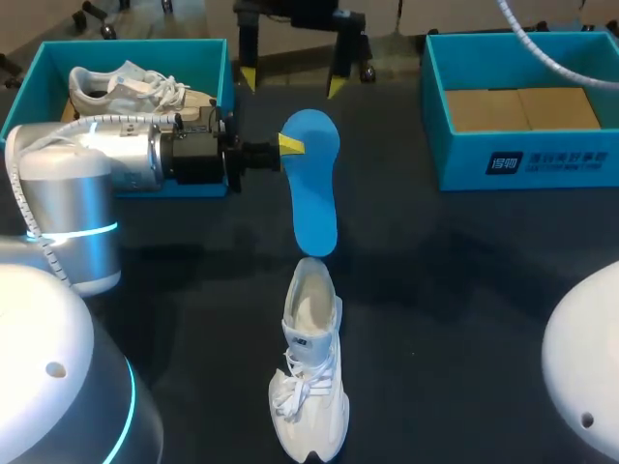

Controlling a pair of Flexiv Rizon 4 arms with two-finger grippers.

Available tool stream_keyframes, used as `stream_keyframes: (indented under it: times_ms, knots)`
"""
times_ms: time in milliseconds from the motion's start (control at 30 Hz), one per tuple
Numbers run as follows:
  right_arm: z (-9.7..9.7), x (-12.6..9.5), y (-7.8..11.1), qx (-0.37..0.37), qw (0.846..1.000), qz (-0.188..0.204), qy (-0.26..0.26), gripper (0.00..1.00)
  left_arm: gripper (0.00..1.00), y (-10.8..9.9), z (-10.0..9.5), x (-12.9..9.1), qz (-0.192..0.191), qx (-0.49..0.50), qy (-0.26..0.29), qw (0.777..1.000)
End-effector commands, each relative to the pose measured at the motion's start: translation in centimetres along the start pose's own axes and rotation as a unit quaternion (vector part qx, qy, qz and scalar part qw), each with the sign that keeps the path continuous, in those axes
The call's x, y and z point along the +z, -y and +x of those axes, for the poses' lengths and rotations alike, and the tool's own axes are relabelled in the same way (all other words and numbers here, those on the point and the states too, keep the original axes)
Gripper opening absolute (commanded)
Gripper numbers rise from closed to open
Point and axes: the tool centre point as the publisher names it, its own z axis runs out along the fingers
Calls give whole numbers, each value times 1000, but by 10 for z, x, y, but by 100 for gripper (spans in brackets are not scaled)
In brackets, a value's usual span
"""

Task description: Take the shoe out of the shoebox, open the shoe tongue, remove and reinsert the insole, then place the shoe into the shoebox

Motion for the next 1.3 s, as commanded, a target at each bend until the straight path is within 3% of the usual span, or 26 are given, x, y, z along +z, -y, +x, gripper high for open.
stream_keyframes:
  times_ms: [33, 300, 433, 633, 833, 1033, 1300]
  knots:
    - [13, 5, 3, -1, 1000, -10, 22, 100, 0, 0, -1, 1, 1, 0, -1, 1000]
    - [15, 4, 9, 12, 999, -27, 31, 100, 0, 0, -1, 1, 1, 0, -1, 1000]
    - [6, 2, 8, 20, 999, 0, -28, 100, 0, 0, -1, 1, 1, 0, -1, 1000]
    - [-11, 2, 15, 28, 994, -16, -103, 100, 0, 0, -1, 1, 1, 0, -1, 1000]
    - [-23, 3, 21, 0, 990, -20, -143, 100, 0, 0, -1, 1, 1, 0, -1, 1000]
    - [-35, 9, 20, -7, 984, 15, -179, 100, 0, 0, -1, 1, 1, 0, -1, 1000]
    - [-44, 11, 20, -6, 981, 24, -192, 100, 0, 0, -1, 1, 1, 0, -1, 1000]
